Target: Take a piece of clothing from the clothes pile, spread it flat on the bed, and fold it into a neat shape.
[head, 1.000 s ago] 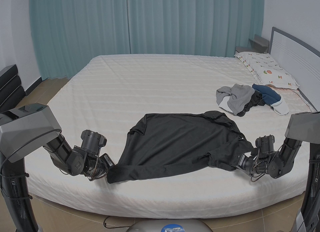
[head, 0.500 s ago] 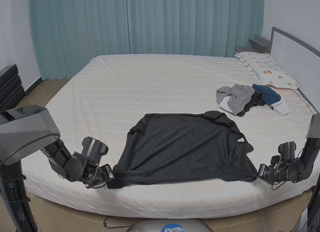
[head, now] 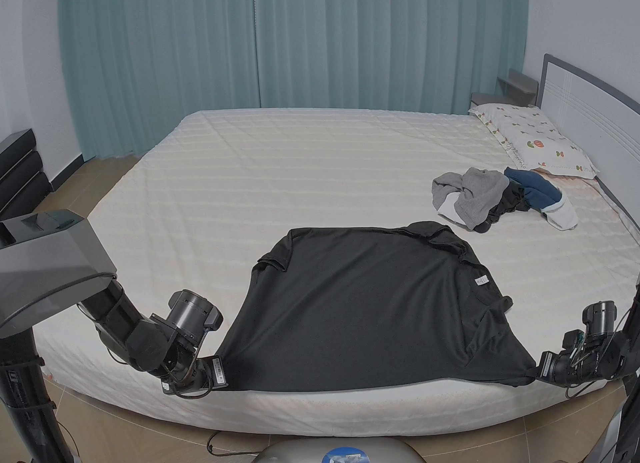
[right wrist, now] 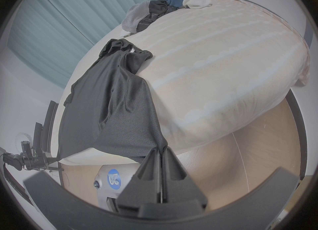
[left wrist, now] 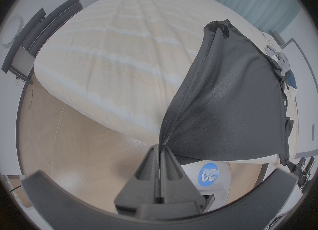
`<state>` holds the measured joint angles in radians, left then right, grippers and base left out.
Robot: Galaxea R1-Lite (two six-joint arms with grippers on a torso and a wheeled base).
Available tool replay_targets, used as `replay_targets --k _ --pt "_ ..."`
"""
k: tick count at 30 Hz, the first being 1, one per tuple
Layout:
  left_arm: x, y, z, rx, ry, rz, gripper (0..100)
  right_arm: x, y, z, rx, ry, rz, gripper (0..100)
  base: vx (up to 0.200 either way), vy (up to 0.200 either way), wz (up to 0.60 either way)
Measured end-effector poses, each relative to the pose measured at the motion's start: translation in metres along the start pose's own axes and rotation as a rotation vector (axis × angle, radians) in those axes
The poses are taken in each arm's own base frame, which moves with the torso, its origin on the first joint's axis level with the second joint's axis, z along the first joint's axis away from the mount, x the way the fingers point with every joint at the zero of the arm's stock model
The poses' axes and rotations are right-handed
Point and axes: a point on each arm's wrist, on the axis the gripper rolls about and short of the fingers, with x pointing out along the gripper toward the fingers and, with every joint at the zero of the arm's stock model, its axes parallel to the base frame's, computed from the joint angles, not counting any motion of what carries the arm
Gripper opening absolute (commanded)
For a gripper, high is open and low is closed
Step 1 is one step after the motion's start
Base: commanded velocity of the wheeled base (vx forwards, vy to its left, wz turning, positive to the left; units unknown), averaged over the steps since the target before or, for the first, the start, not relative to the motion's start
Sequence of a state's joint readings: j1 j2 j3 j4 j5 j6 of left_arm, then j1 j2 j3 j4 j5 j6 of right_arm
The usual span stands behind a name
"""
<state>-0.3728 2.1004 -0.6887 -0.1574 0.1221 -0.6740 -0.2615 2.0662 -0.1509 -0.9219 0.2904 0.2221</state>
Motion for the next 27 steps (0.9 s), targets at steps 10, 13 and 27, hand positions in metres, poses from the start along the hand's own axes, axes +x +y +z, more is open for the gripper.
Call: replay_targets --k 10,13,27 --pt "-0.001 -0.005 -0.006 0.021 0.012 -0.006 100 -0.003 0.000 -0.007 -0.002 0.022 -0.027 100 0.000 0.000 0.00" --pt "-0.001 -0.005 -0.007 0.021 0.012 -0.007 100 -0.003 -0.002 -0.007 -0.003 0.015 -0.057 100 0.000 0.000 0.00" --pt "-0.012 -0.012 0.010 -0.051 -0.041 -0.094 100 -0.013 0.019 0.022 0.173 -0.145 0.029 100 0.000 0.000 0.00"
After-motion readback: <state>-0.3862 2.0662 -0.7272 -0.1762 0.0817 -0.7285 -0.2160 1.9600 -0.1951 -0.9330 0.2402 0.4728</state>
